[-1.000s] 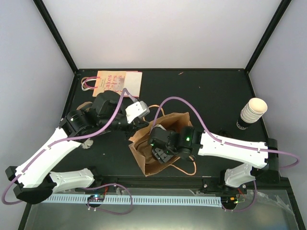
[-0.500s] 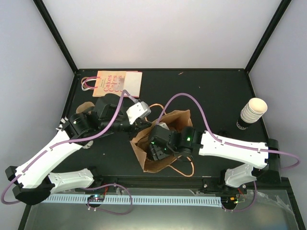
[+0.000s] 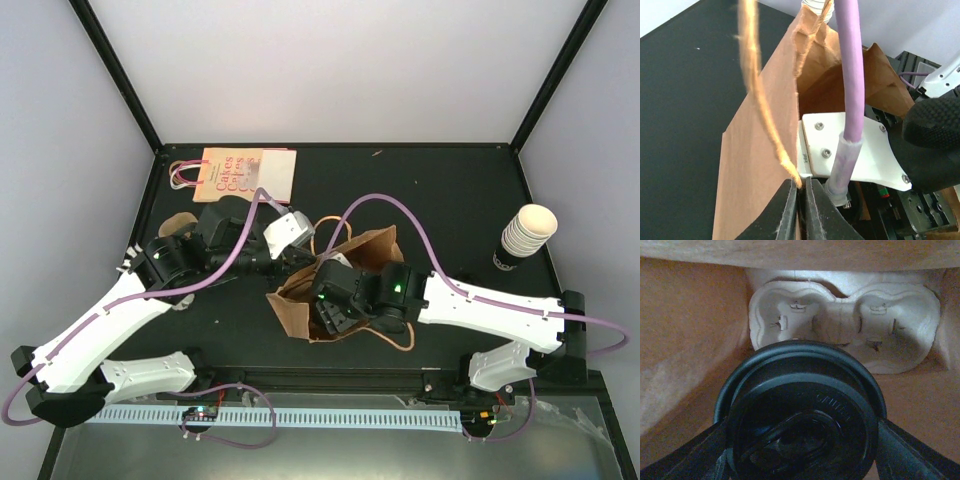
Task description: Pack the takeout coffee
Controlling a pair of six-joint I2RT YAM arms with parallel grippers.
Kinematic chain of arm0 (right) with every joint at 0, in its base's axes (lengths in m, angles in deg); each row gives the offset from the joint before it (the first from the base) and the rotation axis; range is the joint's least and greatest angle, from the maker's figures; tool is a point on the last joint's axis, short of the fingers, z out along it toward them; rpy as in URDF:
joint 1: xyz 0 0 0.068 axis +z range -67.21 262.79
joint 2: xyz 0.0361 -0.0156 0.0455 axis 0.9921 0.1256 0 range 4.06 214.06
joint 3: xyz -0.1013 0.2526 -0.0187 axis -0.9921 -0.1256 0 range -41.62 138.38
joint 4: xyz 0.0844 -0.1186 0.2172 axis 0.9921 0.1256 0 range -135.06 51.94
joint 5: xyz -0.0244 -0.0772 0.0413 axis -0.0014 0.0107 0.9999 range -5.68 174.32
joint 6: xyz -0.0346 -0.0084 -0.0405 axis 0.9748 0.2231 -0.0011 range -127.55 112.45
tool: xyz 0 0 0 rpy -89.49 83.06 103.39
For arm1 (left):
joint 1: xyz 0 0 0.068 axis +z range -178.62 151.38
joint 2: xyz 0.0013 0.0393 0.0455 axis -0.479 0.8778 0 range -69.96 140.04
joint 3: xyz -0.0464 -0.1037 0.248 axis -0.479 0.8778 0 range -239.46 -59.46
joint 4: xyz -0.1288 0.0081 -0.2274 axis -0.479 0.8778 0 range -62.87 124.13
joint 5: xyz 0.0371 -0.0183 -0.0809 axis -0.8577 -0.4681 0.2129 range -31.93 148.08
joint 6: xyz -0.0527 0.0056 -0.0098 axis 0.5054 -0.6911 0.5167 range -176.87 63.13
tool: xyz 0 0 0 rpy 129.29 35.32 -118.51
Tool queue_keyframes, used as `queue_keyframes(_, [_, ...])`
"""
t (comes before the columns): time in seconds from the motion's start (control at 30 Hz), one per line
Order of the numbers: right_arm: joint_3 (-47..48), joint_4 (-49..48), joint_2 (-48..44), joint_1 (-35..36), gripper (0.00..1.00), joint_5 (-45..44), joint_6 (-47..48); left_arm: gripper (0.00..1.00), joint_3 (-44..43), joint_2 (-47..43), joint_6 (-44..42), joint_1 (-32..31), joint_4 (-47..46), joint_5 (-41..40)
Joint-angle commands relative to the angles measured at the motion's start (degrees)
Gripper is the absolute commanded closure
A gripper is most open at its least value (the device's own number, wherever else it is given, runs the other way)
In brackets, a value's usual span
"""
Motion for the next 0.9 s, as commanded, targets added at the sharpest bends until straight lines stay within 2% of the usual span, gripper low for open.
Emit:
queue_keyframes(0.0, [-1.66, 0.2, -0.73, -0.29, 0.46, -1.37, 6.82, 0.86, -2.24, -0.2, 1.02, -0.4, -1.5, -1.49])
queue_keyframes(0.17, [-2.07, 1.31, -0.41, -0.32, 0.46, -0.26, 8.09, 0.58, -6.24, -0.47, 2.31, -0.43, 1.67, -2.12])
queue_keyframes(0.27, [-2.58, 0.76, -0.6, -0.3, 0.46, 0.0, 8.4, 0.48, -8.38, -1.33, 3.41, -1.02, 3.16, 0.06])
queue_keyframes(0.37, [-2.35, 0.36, -0.11, -0.37, 0.46, 0.09, 8.62, 0.42, -9.19, -2.94, 4.26, -4.21, 3.83, 0.33])
queue_keyframes(0.47, [-1.91, -0.58, 0.48, -0.43, 0.46, 1.25, 8.98, 0.4, -8.01, -4.87, 5.67, -9.68, 3.25, -2.63])
queue_keyframes(0.63, [-0.02, -1.45, 2.27, -1.19, 0.46, 3.34, 9.19, 0.43, -5.69, -6.25, 8.05, -20.78, 2.73, -12.0])
queue_keyframes(0.77, [1.47, -1.55, 3.31, -2.11, 0.46, 4.81, 9.94, 0.53, -3.61, -6.91, 10.0, -27.52, 0.88, -16.84])
queue_keyframes(0.87, [1.39, -1.61, 3.58, -2.76, 0.46, 5.86, 10.15, 0.57, -1.93, -6.61, 10.85, -32.76, -0.27, -20.05])
